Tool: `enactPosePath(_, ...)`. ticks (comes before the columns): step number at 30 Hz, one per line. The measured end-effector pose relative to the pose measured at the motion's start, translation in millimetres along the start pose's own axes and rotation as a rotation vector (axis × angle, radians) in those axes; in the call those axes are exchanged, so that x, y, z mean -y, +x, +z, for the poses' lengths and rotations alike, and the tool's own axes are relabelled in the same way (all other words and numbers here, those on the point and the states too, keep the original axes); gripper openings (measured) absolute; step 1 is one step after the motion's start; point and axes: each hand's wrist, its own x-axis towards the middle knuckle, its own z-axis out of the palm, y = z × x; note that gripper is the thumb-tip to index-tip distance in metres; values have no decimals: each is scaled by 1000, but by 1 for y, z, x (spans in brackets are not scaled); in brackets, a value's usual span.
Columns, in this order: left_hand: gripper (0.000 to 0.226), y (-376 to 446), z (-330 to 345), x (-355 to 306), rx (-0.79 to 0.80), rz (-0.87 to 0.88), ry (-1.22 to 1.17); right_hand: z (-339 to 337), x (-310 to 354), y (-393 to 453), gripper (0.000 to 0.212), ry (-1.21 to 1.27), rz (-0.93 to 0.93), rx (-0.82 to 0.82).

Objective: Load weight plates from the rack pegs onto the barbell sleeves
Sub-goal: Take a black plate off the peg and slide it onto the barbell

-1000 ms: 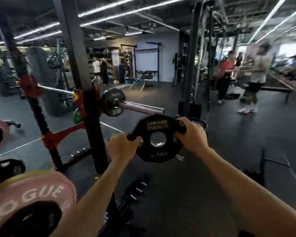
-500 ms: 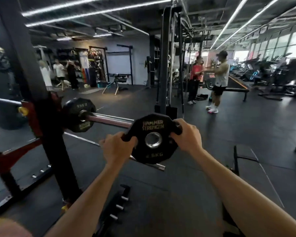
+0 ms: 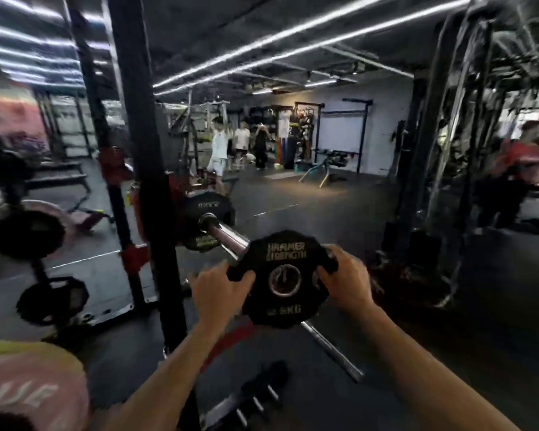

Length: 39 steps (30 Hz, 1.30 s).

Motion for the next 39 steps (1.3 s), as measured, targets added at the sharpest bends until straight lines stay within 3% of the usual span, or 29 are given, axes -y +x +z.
enactPosePath(10, 40, -30, 5, -21, -217, 179, 144, 30, -16, 9, 43, 240, -40, -22)
enactPosePath(22, 32, -13, 2, -12, -146, 2, 249, 55, -5, 40, 41, 218, -107, 96)
enactPosePath(28, 44, -27, 2, -10, -140, 28, 181, 57, -16, 34, 47, 330, -122, 166)
enactPosePath(33, 59, -30, 4, -18, -235, 14, 220, 58, -19, 34, 52, 356, -174, 149)
enactPosePath(39, 57, -23, 9, -21, -305, 85, 268, 66, -27, 41, 63, 343, -178, 185)
